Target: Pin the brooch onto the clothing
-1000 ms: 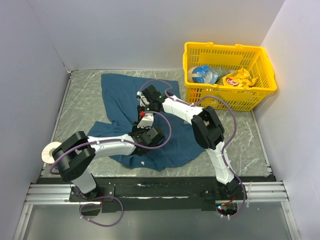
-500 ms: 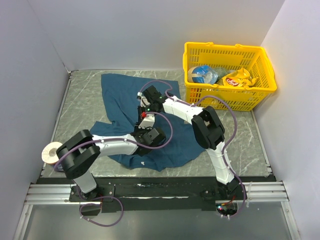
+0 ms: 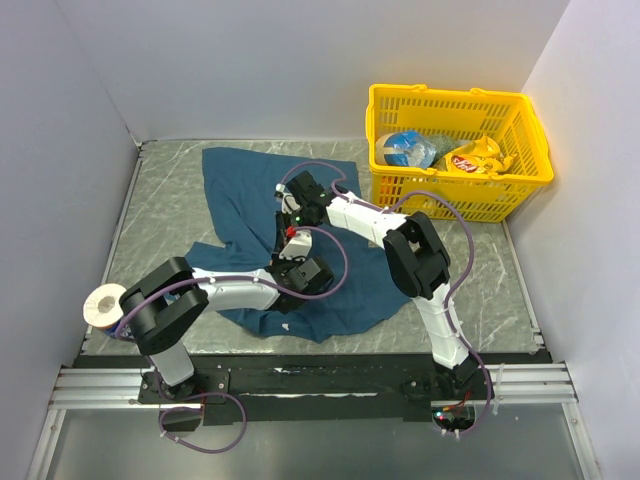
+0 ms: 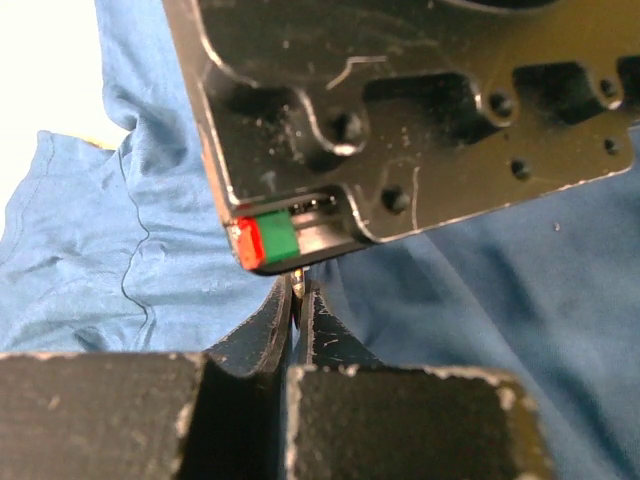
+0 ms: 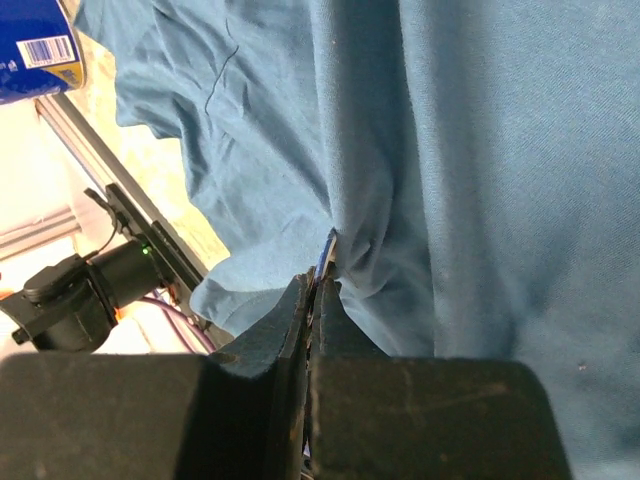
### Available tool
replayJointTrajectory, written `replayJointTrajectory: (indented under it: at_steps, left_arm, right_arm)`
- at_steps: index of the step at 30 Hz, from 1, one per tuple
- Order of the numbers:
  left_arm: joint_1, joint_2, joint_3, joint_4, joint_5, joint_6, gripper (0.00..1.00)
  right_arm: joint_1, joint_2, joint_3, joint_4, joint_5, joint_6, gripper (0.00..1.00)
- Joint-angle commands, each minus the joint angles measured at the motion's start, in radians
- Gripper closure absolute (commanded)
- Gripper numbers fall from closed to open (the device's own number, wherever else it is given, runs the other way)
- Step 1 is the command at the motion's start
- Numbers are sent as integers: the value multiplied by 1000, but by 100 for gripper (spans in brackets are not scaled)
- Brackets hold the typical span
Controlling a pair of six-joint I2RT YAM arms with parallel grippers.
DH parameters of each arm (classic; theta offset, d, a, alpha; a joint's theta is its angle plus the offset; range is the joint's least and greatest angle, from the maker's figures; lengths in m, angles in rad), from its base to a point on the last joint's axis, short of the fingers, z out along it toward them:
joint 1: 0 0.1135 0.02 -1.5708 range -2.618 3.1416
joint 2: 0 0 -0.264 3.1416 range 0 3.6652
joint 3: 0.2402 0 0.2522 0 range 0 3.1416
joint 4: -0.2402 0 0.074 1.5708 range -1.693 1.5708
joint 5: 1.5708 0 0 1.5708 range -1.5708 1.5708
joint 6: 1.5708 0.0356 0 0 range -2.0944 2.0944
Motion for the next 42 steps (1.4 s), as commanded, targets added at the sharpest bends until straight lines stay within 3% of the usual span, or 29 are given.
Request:
replayJointTrajectory:
  at_steps: [1,3,8,12,22,34,42]
  left_arm:
    - [10,-40,4,13,-46,-17,99]
    - [13,-50,1,10,-49,-22,99]
    - [26,-122,-51,43,-27,-39,99]
    - [48,-179,-92,80,2,-56,99]
    - [85,-309,-203,243,109,-57,99]
    - [230,-573,-468,576,413,13,99]
    - [345,-662,-540,679,695,87,99]
  right_arm:
    - [-11,-67,-6,-9,-34,-16,100]
    - [-13,-67,-6,-3,-47,-16,95]
    - [-36,-99,-46,54,-80,-12,70]
    - [-65,-151,-120,143,-82,18,36]
    - [-108,-306,-310,332,-70,25,4]
    - [-114,-399,-511,589,-114,-93,0]
    - [-111,-464,-707,991,-280,-150,1]
